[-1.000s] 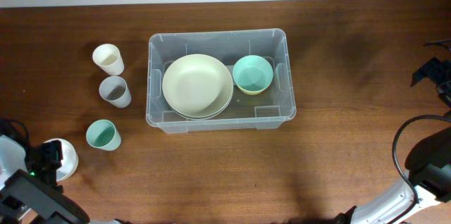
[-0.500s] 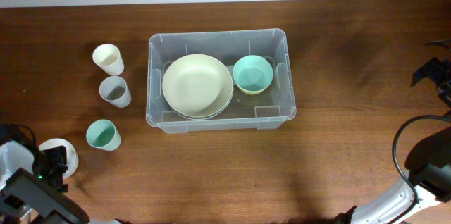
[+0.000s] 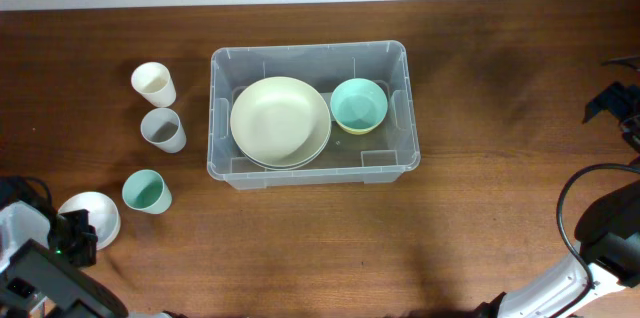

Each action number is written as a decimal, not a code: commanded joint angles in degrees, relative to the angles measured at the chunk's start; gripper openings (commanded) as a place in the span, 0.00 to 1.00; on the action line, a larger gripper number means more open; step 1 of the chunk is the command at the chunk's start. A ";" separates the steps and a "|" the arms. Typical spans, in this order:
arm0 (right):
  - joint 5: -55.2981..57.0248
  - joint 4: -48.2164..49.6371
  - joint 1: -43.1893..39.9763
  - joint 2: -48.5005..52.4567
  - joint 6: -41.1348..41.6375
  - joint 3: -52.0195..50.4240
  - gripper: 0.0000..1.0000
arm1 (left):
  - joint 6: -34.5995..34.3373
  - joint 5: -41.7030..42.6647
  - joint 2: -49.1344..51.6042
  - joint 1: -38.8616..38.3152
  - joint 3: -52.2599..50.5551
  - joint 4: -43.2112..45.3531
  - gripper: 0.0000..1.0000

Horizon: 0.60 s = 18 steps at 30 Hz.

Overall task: Pack container
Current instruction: 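Close the left gripper on the white bowl rim, then lift the white bowl and carry it over the bin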

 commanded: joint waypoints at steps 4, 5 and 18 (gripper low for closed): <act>0.50 0.09 0.00 -1.36 0.46 -0.11 0.99 | 0.02 -0.76 -0.66 0.20 0.26 1.60 0.01; 0.50 0.09 0.00 -1.36 0.44 -0.11 0.99 | 0.04 -0.76 -0.66 0.20 1.01 1.75 0.01; 0.50 0.09 0.00 -1.36 0.44 -0.11 0.99 | 20.55 16.96 -3.39 -4.59 31.93 -3.34 0.01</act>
